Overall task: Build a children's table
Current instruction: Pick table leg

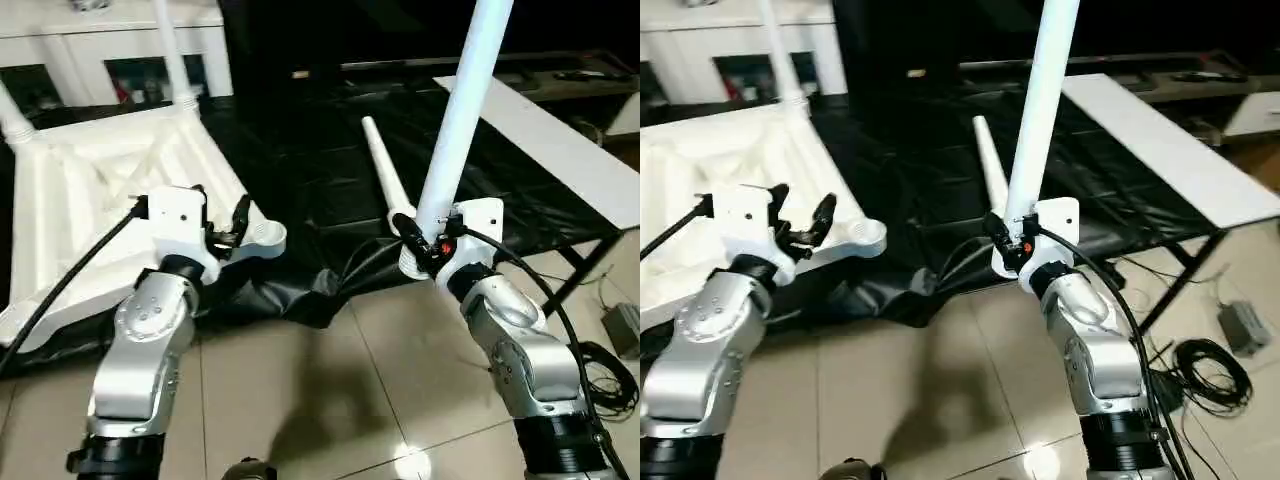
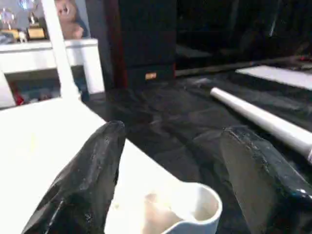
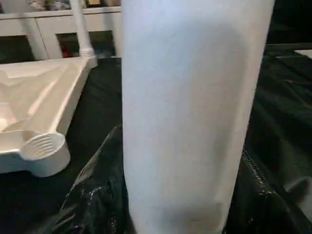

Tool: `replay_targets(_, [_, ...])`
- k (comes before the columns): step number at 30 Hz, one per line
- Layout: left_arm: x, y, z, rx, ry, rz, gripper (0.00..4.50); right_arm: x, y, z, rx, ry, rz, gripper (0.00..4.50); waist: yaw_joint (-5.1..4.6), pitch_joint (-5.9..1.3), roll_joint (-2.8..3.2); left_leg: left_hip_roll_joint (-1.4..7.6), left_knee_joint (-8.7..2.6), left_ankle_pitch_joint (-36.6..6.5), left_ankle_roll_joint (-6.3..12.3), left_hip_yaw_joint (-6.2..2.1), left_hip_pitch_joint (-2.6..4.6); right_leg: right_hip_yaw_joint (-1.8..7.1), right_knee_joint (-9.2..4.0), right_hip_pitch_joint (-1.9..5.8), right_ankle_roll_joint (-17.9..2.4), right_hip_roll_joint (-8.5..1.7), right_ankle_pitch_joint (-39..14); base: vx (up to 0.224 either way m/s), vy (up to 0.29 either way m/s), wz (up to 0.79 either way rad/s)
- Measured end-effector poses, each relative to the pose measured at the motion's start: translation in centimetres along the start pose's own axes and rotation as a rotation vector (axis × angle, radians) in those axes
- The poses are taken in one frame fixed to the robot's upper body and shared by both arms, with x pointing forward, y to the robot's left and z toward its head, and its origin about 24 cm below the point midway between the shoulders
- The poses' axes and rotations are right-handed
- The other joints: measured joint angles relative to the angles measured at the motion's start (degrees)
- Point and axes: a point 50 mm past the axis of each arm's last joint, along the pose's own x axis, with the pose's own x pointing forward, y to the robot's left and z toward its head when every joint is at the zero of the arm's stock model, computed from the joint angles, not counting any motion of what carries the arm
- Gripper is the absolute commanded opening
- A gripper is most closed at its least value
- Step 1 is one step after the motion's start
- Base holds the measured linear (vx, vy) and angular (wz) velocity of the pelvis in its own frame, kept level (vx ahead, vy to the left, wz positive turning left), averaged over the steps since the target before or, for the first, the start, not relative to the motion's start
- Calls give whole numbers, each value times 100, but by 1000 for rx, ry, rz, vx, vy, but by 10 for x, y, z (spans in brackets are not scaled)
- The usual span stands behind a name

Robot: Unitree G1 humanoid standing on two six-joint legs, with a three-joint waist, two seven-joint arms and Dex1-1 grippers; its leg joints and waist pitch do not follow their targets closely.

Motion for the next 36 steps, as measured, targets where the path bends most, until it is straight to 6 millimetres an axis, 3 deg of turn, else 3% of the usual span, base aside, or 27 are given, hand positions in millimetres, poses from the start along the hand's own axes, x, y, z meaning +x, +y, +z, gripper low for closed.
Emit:
replay_targets(4, [2,0,-1,2,1,9,351,0,0,0,-5,1,6,189,-111,10,11,38,-14,-2,2,23,117,-16,-3,154,20,20,-116,14,6,-3])
replay_targets(7, [6,-8,3,-19,-22,-2,351,0,-4,2,-25,3,7,189,-190,-3,-47,-31,18,-61,154,11,43,-43,113,211,79,-48,-288,13,-15,33])
replay_targets(8, [6,-9,3,-21,-22,-1,351,1,-5,3,-32,7,8,189,-201,-11,-60,-13,323,-154,331,20,5,-136,108,248,76,-123,-284,43,-32,64])
replay_targets(9, [4,-8,0,-21,-13,4,351,2,-5,4,-46,7,12,189,-177,-21,-48,12,845,-177,407,-42,-70,-265,96,318,76,-213,-284,87,6,47])
replay_targets(10, [4,-7,-1,-18,-8,6,351,3,-4,5,-51,4,15,189,-183,-34,-27,54,1002,-187,419,-56,-61,-430,73,381,79,-308,-283,138,68,37])
replay_targets(12, [7,-8,3,-12,-24,3,351,3,-3,6,-48,0,21,189,-274,-97,163,263,472,-73,398,-33,68,-697,-4,542,173,-267,-254,153,85,56])
replay_targets(13, [6,-5,2,-6,-21,11,351,3,-1,2,-38,8,23,189,-321,-78,119,201,455,-3,413,-71,103,-635,-4,573,178,-210,-306,200,92,82])
replay_targets(14, [4,0,-2,4,-7,28,351,5,5,0,-32,18,51,189,-404,-93,30,32,395,-21,462,-219,136,-344,175,483,-22,-87,-476,200,92,82])
replay_targets(15, [1,7,-8,9,19,60,351,8,16,0,-32,19,100,189,-471,-110,-16,-195,346,-40,541,-469,173,-45,648,267,-118,149,-629,229,59,59])
replay_targets(16, [-1,10,-11,14,29,77,351,9,20,0,-33,21,118,189,-497,-116,-14,-309,305,-68,578,-627,238,75,916,136,-121,328,-689,232,39,48])
replay_targets(17, [-1,11,-10,15,28,83,351,9,20,-1,-34,23,125,189,-504,-130,-37,-438,246,-93,621,-724,302,186,1056,-25,-96,465,-703,232,39,48])
replay_targets(18, [-1,10,-8,18,19,83,351,9,21,0,-35,21,136,189,-541,-178,-128,-619,171,-112,642,-747,389,361,1103,-275,-57,548,-698,222,13,49])
replay_targets(19, [-1,11,-6,21,11,84,351,9,21,0,-34,20,145,189,-525,-205,-223,-708,106,-148,622,-611,476,497,1077,-486,-21,519,-636,233,-28,33])
replay_targets(20, [-1,10,-5,23,7,84,351,9,22,0,-32,22,151,189,-526,-214,-305,-767,87,-207,611,-474,558,621,915,-599,-41,469,-527,233,-28,33])
replay_targets(21, [-1,10,-4,20,-1,88,351,8,21,-2,-28,30,153,189,-481,-223,-471,-844,76,-304,585,-243,697,802,589,-621,-160,335,-109,259,-73,24])
replay_targets(22, [-1,6,-5,7,3,82,351,6,19,-6,-28,44,147,189,-442,-216,-537,-816,202,-417,715,-132,724,909,631,-542,-195,347,10,273,-83,34])
replay_targets(23, [-1,2,-7,3,9,66,351,3,15,-10,-27,61,138,189,-346,-232,-495,-756,373,-497,876,-133,708,966,610,-456,-246,443,-50,273,-83,34])
replay_targets(24, [-2,5,-7,15,11,68,351,1,15,-12,-29,69,147,189,-252,-233,-523,-724,653,-474,842,-206,569,996,552,-365,-275,503,-83,253,-70,13])
replay_targets(25, [-3,11,-7,29,13,81,351,1,16,-12,-30,69,156,189,-223,-249,-546,-698,757,-354,750,-273,410,1002,517,-324,-246,526,-70,180,-44,2])
replay_targets(26, [-4,17,-5,40,11,92,351,0,17,-10,-31,62,162,189,-176,-256,-549,-627,709,-143,639,-326,215,998,511,-312,-247,567,-80,180,-44,2])
replay_targets(27, [-5,21,-4,54,8,99,351,1,17,-8,-19,56,163,189,-61,-261,-505,-464,417,204,518,-373,1,962,546,-313,-246,677,-107,0,0,0])
replay_targets(28, [-6,23,-3,64,10,88,351,2,16,-7,-9,58,161,189,31,-251,-399,-276,122,334,280,-378,-105,886,592,-316,-245,786,-108,-146,-26,-2])
replay_targets(29, [-7,25,-4,74,22,78,351,4,17,-5,0,57,161,189,60,-231,-341,-142,194,440,276,-387,-208,781,625,-345,-238,809,-117,-146,-26,-2])
replay_targets(30, [-7,26,-6,68,33,64,351,9,20,-2,35,45,176,189,111,-182,-243,-116,278,406,292,-406,-246,732,723,-442,-226,772,-115,-97,39,-7])
replay_targets(31, [-7,25,-5,59,30,35,351,11,20,2,48,30,180,189,145,-164,-202,-160,274,410,300,-392,-249,743,665,-437,-215,668,-108,-53,97,4])
replay_targets(34, [3,14,8,73,-10,-128,351,7,11,11,80,-7,191,189,331,-131,-112,-184,173,476,322,-201,-274,774,467,-423,-36,453,-45,-68,79,8])
replay_targets(36, [12,4,14,75,-18,-267,351,-1,8,12,113,7,261,189,340,-99,-62,-153,23,541,355,19,-196,785,448,-415,-38,345,-9,-97,30,9])
